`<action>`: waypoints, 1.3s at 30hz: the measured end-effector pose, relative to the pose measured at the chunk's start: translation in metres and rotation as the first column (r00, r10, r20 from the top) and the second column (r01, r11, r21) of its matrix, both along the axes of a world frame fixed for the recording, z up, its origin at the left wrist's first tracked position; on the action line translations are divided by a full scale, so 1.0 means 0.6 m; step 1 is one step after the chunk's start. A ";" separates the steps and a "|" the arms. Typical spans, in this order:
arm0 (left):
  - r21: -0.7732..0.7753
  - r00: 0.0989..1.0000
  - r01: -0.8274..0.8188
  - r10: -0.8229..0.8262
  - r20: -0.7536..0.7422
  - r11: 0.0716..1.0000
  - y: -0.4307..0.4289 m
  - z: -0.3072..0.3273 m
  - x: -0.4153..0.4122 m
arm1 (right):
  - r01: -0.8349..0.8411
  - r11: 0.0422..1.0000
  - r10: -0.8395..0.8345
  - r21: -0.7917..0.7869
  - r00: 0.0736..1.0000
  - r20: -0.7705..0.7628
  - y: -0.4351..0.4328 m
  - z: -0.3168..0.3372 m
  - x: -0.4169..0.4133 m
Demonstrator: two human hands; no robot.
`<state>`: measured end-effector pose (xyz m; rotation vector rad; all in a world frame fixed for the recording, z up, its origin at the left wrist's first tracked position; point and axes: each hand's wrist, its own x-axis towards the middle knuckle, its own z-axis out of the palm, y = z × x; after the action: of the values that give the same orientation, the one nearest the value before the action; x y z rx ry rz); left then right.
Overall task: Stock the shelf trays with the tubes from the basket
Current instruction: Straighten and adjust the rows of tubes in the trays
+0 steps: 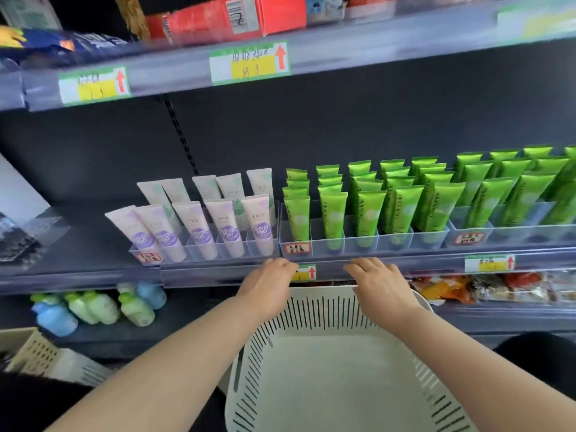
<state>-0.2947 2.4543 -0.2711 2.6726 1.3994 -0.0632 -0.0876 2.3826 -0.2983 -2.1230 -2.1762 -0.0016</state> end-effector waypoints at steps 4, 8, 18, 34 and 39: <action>0.014 1.000 -0.021 0.021 -0.005 1.000 0.007 -0.029 0.010 | 0.032 0.999 -0.032 0.002 0.999 0.005 0.005 -0.021 0.008; 0.037 0.999 -0.024 0.025 -0.028 0.999 0.012 -0.030 0.017 | 0.034 0.999 -0.035 0.025 0.998 0.048 0.012 -0.032 0.013; 0.213 0.973 0.210 -0.182 -0.145 0.954 0.040 -0.045 -0.007 | 0.012 0.984 -0.041 0.180 0.987 0.153 0.027 -0.059 0.024; 0.373 0.949 0.308 -0.257 -0.181 0.875 0.052 -0.075 -0.025 | 0.060 0.957 -0.124 0.285 0.969 0.215 0.028 -0.080 0.010; 0.315 0.970 0.233 -0.196 -0.144 0.920 0.033 -0.070 -0.015 | 0.183 0.972 -0.211 0.150 0.958 0.193 0.012 -0.072 -0.025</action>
<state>-0.3040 2.4739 -0.3130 3.1389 1.2319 0.0051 -0.1027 2.3900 -0.3415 -2.3459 -1.9890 -0.3880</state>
